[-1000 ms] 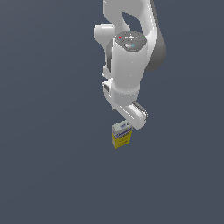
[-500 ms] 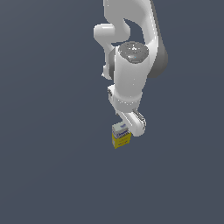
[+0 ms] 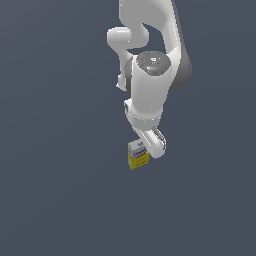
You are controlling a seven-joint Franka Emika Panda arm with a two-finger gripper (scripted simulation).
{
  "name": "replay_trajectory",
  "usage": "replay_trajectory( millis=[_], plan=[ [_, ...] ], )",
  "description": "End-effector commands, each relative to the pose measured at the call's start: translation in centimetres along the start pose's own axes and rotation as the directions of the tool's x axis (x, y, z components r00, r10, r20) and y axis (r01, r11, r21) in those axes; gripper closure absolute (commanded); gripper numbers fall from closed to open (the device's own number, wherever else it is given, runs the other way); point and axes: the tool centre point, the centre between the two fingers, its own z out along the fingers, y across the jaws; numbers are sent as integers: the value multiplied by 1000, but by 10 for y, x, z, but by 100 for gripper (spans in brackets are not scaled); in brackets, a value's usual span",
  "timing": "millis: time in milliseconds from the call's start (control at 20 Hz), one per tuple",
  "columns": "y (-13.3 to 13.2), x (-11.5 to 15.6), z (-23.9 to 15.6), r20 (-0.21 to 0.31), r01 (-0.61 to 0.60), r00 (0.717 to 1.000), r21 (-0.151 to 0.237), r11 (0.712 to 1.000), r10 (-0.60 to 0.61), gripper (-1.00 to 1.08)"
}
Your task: Pick up the object and move it to a goal position.
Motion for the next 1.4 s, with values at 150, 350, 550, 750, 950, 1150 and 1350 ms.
replay_trajectory(
  millis=[150, 350, 550, 750, 950, 1150, 1350],
  plan=[
    [0, 0, 16, 0, -1, 1000, 0, 1000, 1, -92],
    [1, 0, 36, 0, -3, 1000, 0, 1000, 3, -92],
    [1, 0, 48, 0, -4, 1000, 0, 1000, 4, -92],
    [0, 0, 49, 0, -4, 1000, 0, 1000, 4, -92],
    [0, 0, 49, 0, -4, 1000, 0, 1000, 4, 108],
    [0, 0, 49, 0, -4, 1000, 0, 1000, 4, 108],
    [0, 0, 49, 0, -4, 1000, 0, 1000, 4, 108]
  ],
)
